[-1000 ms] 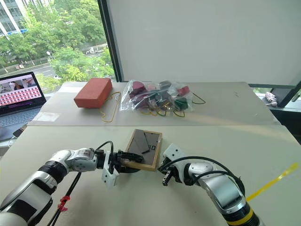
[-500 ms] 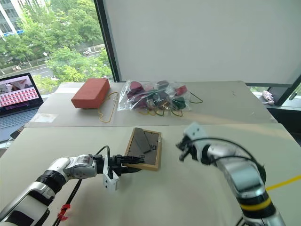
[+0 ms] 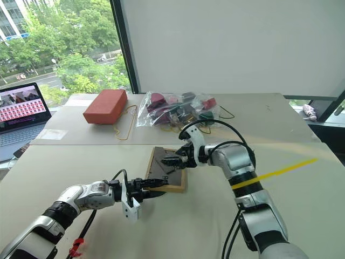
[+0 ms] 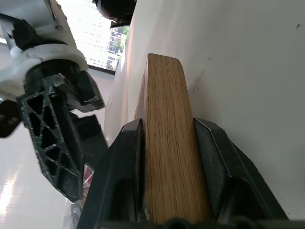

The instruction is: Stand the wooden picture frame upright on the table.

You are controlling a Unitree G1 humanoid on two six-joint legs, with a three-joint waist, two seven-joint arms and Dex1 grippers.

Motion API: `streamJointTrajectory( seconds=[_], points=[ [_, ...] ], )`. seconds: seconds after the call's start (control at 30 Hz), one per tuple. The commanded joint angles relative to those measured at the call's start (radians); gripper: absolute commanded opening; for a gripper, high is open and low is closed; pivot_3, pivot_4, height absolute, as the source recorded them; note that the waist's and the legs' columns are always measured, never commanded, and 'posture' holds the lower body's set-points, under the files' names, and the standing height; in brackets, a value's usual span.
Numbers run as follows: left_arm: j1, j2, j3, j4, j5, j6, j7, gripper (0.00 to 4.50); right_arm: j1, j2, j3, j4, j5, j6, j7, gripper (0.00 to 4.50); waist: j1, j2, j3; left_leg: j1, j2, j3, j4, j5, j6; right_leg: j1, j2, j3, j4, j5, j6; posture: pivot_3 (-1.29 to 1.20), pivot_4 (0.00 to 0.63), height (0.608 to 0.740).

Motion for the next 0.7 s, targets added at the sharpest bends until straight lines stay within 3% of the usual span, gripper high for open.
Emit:
streamJointTrajectory(
  seconds=[0.03, 0.13, 0.27, 0.7],
  points=[
    [0.022, -0.011, -0.019, -0.009, 0.011, 0.012, -0.002, 1.28, -0.059, 0.04, 0.021, 0.103, -0.004, -0.041, 0.082, 4.44, -0.001, 0.001, 0.0, 0.0, 0.0, 0.0, 0.0, 0.0, 0.0, 0.0, 0.0, 0.0, 0.0, 0.0, 0.0, 0.0, 0.15, 0.74],
    [0.029, -0.009, -0.018, -0.017, 0.018, 0.023, -0.003, 1.28, -0.079, 0.077, 0.005, 0.165, 0.027, -0.031, 0.155, 4.44, -0.002, 0.001, -0.001, 0.0, 0.0, 0.0, 0.0, 0.0, 0.0, 0.0, 0.0, 0.0, 0.0, 0.0, 0.0, 0.0, 0.15, 0.74],
    [0.036, -0.005, -0.014, -0.022, 0.015, 0.029, -0.007, 1.28, -0.09, 0.093, -0.075, 0.096, 0.111, 0.017, 0.202, 4.44, -0.003, 0.001, -0.001, 0.0, 0.0, 0.0, 0.0, 0.0, 0.0, -0.001, 0.0, 0.0, 0.002, 0.0, 0.0, 0.0, 0.15, 0.74],
    [0.048, -0.001, -0.015, -0.033, 0.007, 0.033, -0.013, 1.28, 0.024, -0.018, -0.105, -0.041, 0.1, 0.027, 0.15, 4.44, -0.005, 0.002, -0.001, -0.013, -0.001, 0.0, 0.004, 0.001, -0.001, -0.018, -0.001, 0.0, 0.011, 0.0, 0.0, 0.0, 0.15, 0.74]
  ],
)
